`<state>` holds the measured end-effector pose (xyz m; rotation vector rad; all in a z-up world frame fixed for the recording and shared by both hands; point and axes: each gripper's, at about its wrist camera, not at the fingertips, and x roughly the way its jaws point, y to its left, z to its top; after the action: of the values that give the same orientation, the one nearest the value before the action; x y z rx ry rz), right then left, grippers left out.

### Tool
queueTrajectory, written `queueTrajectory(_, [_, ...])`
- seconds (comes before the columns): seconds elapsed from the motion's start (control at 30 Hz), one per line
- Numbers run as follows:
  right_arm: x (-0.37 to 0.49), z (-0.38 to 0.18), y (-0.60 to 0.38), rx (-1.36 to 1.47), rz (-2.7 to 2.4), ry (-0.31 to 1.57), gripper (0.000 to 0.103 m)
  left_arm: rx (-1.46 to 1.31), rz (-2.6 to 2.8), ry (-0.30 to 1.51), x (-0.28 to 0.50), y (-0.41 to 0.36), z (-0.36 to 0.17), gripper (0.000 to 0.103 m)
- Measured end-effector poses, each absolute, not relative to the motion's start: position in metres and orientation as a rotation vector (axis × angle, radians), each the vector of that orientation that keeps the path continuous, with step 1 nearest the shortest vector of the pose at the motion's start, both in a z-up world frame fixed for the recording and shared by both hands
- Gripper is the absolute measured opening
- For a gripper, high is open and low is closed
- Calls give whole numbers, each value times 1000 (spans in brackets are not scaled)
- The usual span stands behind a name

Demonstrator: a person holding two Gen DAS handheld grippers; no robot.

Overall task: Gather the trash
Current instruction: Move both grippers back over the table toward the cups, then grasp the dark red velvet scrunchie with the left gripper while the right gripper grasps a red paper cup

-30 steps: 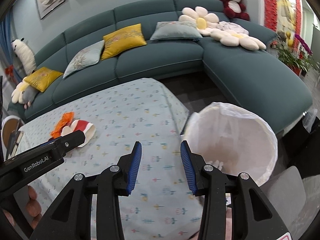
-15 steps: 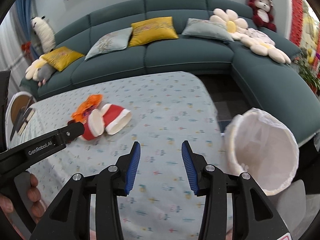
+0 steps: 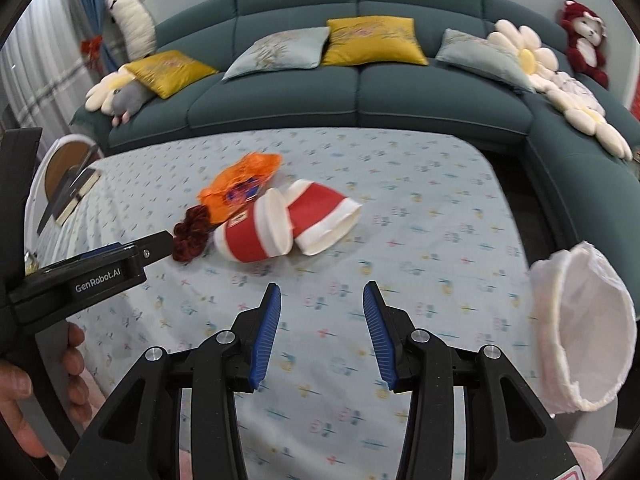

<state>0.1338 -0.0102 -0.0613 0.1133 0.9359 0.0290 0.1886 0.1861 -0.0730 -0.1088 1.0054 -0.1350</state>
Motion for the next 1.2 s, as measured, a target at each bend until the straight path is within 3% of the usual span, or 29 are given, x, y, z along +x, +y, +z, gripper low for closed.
queueTrajectory(0.3, [175, -89, 27, 94, 105, 995, 42, -94, -109, 1058, 228, 220, -102, 72])
queueTrajectory(0.43, [196, -102, 39, 105, 154, 1012, 52, -121, -117, 1086, 246, 232, -117, 73])
queueTrajectory(0.83, [249, -132, 44, 62, 196, 1063, 54, -231, -128, 1156, 292, 238, -156, 72])
queueTrajectory(1.03, [258, -145, 48, 61, 221, 1080, 54, -275, -165, 1200, 298, 234, -171, 56])
queueTrajectory(1.1, [258, -147, 52, 56, 239, 1085, 54, -281, -184, 1208, 297, 231, -173, 46])
queueTrajectory(1.2, [254, -151, 58, 49, 266, 1100, 30, -276, -213, 1207, 295, 227, -172, 31])
